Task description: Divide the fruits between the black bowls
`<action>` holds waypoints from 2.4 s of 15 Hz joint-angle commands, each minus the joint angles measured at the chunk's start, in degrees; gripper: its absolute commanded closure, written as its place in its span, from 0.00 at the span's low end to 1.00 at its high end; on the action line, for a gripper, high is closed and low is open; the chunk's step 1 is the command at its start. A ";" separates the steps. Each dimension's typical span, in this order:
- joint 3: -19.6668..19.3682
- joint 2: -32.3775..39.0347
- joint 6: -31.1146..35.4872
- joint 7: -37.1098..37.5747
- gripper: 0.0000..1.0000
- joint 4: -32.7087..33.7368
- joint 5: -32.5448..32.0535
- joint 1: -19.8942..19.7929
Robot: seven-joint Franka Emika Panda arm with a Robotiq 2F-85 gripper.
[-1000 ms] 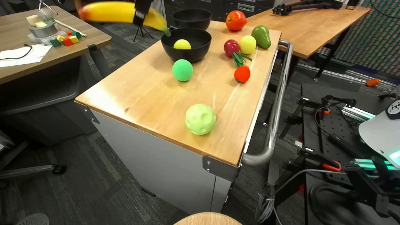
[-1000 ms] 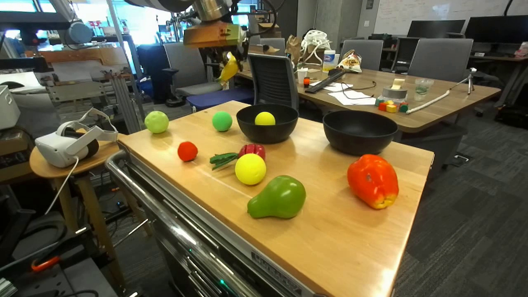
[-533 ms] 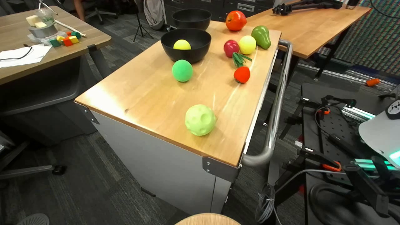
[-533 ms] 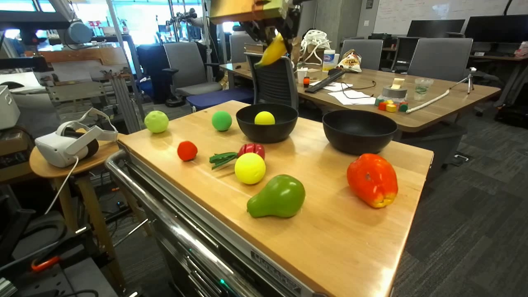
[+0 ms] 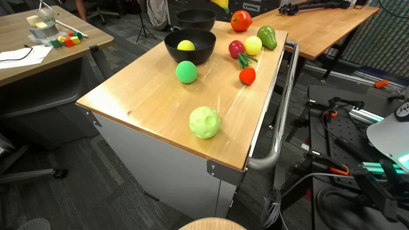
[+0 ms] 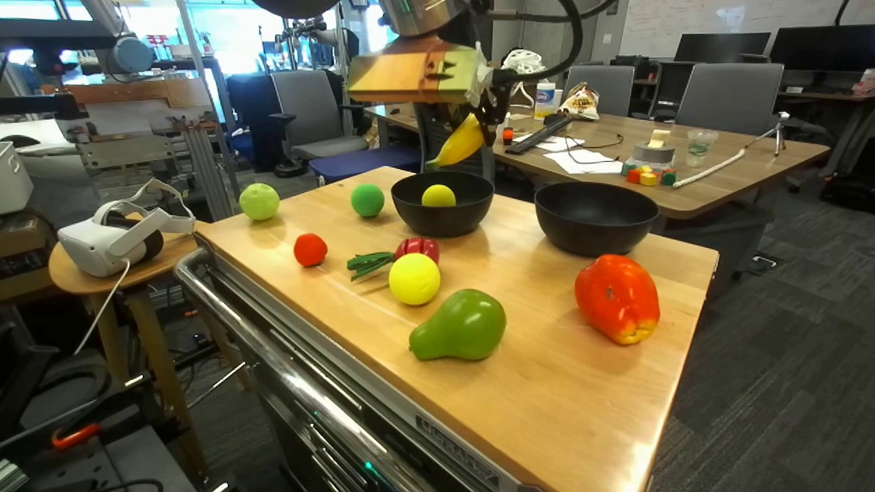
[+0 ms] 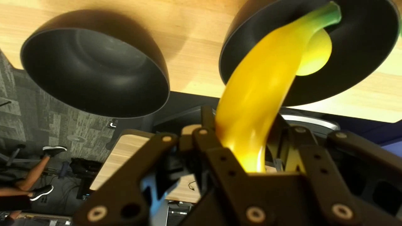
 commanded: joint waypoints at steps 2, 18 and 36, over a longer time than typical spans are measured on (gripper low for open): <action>1.44 1.78 2.81 -2.58 0.84 -0.17 3.81 1.87; 3.62 10.33 4.65 -1.97 0.34 4.54 0.29 3.13; -2.10 -3.91 -22.96 3.85 0.00 3.95 5.01 15.49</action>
